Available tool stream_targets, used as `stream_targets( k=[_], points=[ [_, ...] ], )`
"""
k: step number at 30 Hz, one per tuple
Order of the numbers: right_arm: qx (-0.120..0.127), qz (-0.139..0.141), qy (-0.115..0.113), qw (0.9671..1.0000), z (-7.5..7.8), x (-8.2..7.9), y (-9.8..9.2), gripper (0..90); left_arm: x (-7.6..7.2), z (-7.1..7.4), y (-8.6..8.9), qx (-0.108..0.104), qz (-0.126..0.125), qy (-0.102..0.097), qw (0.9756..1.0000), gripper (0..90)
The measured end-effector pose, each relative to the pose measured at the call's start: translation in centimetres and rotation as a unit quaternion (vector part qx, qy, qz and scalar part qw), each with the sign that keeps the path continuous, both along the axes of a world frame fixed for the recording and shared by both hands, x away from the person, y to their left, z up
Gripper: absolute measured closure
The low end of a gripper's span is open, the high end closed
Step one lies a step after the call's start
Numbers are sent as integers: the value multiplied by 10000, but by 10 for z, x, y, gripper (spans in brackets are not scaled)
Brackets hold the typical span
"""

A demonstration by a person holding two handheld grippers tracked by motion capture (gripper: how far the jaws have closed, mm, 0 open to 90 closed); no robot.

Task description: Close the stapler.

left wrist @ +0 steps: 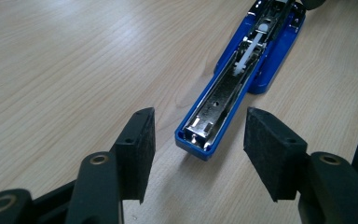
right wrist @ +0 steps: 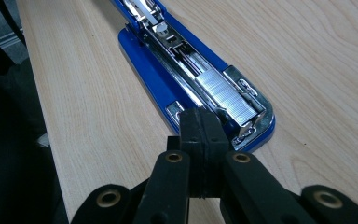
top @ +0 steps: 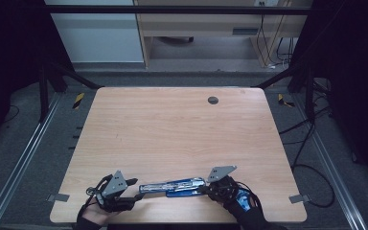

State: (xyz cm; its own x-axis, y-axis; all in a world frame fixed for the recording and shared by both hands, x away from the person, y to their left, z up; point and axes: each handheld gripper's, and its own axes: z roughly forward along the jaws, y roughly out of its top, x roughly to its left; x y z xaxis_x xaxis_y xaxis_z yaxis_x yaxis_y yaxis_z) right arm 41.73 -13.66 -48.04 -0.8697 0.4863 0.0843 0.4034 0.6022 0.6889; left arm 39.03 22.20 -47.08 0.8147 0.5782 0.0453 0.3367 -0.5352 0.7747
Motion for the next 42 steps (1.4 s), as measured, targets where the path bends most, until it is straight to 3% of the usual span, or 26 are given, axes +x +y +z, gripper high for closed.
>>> stream_targets(
  k=[16, 42],
  points=[
    [-40, -26, -5, 10000, -1, 1, 1, 900, 7, -10, -11, 219, -159, 192, 9995, 434],
    [-39, -19, -65, 10000, -2, 3, 2, 900, 17, -15, -13, 122, -281, 444, 9985, 518]
  ],
)
